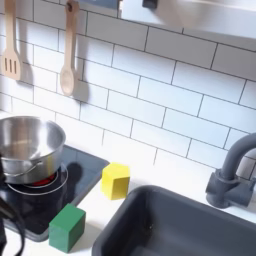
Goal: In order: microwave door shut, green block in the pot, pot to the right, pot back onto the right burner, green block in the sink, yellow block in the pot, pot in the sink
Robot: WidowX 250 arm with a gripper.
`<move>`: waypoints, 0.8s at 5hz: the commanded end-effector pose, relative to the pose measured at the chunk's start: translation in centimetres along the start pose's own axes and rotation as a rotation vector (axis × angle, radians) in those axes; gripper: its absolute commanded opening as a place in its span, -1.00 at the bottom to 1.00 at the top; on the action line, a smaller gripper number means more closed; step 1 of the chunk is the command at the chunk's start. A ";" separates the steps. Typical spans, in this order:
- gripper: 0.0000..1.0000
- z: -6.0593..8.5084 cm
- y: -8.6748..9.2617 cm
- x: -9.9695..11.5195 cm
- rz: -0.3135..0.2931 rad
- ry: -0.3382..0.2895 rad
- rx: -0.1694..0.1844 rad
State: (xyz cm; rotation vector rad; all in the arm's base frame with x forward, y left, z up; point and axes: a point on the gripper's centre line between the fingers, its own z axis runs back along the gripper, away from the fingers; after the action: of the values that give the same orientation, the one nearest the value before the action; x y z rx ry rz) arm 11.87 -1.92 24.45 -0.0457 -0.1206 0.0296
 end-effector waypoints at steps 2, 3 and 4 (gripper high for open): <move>1.00 -0.2 0.9 0.8 0.010 -0.009 0.013; 1.00 -0.4 1.8 1.9 0.011 -0.026 0.026; 1.00 -0.8 2.9 2.8 0.024 -0.029 0.042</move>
State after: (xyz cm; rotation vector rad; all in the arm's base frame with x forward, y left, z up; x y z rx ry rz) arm 14.77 1.01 23.93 -0.0044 -0.1477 0.0561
